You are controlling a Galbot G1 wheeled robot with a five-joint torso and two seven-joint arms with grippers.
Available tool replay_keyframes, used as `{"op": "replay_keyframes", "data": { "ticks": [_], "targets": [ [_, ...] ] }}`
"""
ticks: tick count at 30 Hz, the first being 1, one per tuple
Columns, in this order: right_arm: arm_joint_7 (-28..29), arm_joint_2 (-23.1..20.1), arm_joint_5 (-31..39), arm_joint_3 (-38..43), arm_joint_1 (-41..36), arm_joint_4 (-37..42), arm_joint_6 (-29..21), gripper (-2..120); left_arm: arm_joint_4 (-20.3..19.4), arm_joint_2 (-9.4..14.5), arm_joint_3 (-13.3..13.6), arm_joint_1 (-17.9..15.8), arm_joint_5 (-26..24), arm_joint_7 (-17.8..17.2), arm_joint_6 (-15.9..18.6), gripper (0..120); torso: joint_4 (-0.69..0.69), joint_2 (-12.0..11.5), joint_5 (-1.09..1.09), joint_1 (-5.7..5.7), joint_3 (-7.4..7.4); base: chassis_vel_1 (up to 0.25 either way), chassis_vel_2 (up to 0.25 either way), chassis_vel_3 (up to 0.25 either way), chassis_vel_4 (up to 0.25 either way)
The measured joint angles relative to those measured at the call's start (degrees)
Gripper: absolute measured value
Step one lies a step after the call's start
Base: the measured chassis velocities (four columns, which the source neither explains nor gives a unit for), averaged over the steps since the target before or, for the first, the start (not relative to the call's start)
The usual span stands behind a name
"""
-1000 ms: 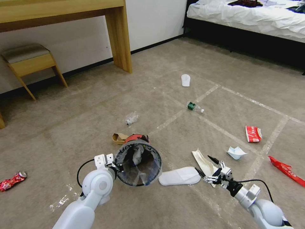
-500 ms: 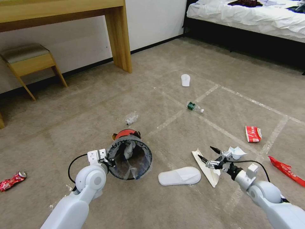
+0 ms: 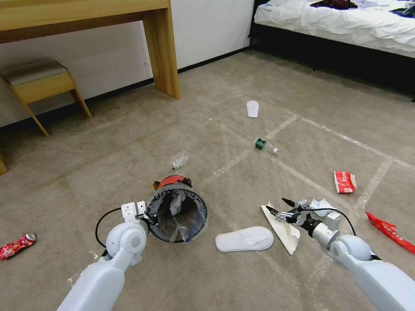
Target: Pick up the trash bin and place the garbage on the floor into it.
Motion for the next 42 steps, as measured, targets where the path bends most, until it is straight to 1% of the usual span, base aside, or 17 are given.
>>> {"op": "replay_keyframes", "data": {
  "ticks": [2,5,7,8,9,10,13,21,25,28,37,39,40,42],
  "targets": [
    [-0.23,-0.05,0.1,-0.57,0.46,-0.78,-0.12,100,0.0,0.02,-0.02,0.0,-0.04,0.05,-0.01,0,0.0,-0.01,0.0,0.0,0.0,0.0,0.0,0.0,0.0],
    [-0.74,-0.69,0.49,-2.33,1.73,-2.18,-1.59,100,-0.01,-0.06,-0.04,0.01,-0.05,0.12,-0.01,0,0.01,0.0,0.01,0.0,0.0,0.0,0.0,0.0,0.0],
    [-1.5,-1.95,1.99,-4.34,3.07,-2.93,-4.43,100,-0.02,-0.37,-0.05,0.22,0.12,0.26,0.04,0,0.01,0.0,0.0,0.0,0.0,0.0,0.0,0.0,0.0],
    [-1.5,-1.95,1.99,-4.34,3.07,-2.93,-4.43,100,-0.02,-0.37,-0.05,0.22,0.12,0.26,0.04,0,0.01,0.0,0.0,0.0,0.0,0.0,0.0,0.0,0.0],
    [-2.19,-2.84,3.72,-5.6,3.66,-3.18,-6.62,100,-0.02,-0.54,-0.05,0.5,0.46,0.44,0.22,0,0.01,-0.01,0.0,0.0,0.0,0.0,0.0,0.0,0.0],
    [-2.19,-2.84,3.72,-5.6,3.66,-3.18,-6.62,100,-0.02,-0.54,-0.05,0.5,0.46,0.44,0.22,0,0.01,-0.01,0.0,0.0,0.0,0.0,0.0,0.0,0.0],
    [-3.76,-3.91,5.64,-6.07,4.29,-4.19,-10.05,100,-0.03,-0.61,-0.24,1.04,0.95,0.73,0.31,0,0.01,0.0,0.0,0.0,0.0,0.0,0.0,0.0,0.0],
    [-5.32,-6.22,7.16,-5.59,3.97,-7.42,-12.03,100,-0.06,-0.57,-0.36,1.22,1.12,0.92,0.21,0,0.0,-0.01,0.0,0.0,0.0,0.0,0.0,0.0,0.0],
    [-5.39,-7.26,7.22,-4.54,3.13,-8.7,-13.56,100,0.23,-1.15,-0.07,1.18,1.35,0.97,0.14,0,0.0,0.0,0.0,0.0,0.0,0.0,0.0,0.0,0.0],
    [-5.13,-7.31,7.44,-3.78,2.89,-9.72,-13.89,100,0.46,-1.62,0.18,1.21,1.7,0.98,0.08,0,0.01,0.0,0.01,0.0,0.0,0.0,0.0,0.0,0.0],
    [-5.59,-6.71,8.02,-3.47,3.08,-12.41,-14.76,100,0.55,-2.0,0.6,1.27,1.84,0.9,0.03,0,0.0,0.0,0.0,0.0,-0.01,0.0,0.0,0.0,0.0],
    [-6.47,-6.05,9.16,-3.84,3.46,-12.95,-17.06,100,0.67,-2.05,0.65,1.22,1.83,0.85,0.01,0,0.0,0.0,0.01,0.0,0.0,0.0,0.0,0.0,0.0],
    [-6.47,-6.05,9.16,-3.84,3.46,-12.95,-17.06,100,0.67,-2.05,0.65,1.22,1.83,0.85,0.01,0,0.0,0.0,0.01,0.0,0.0,0.0,0.0,0.0,0.0],
    [-7.39,-5.09,11.28,-4.32,4.53,-13.23,-21.42,100,0.88,-2.18,0.66,1.21,1.83,0.78,-0.01,0,0.0,0.0,-0.01,0.0,0.0,0.0,0.0,0.0,0.0]
  ]
}}
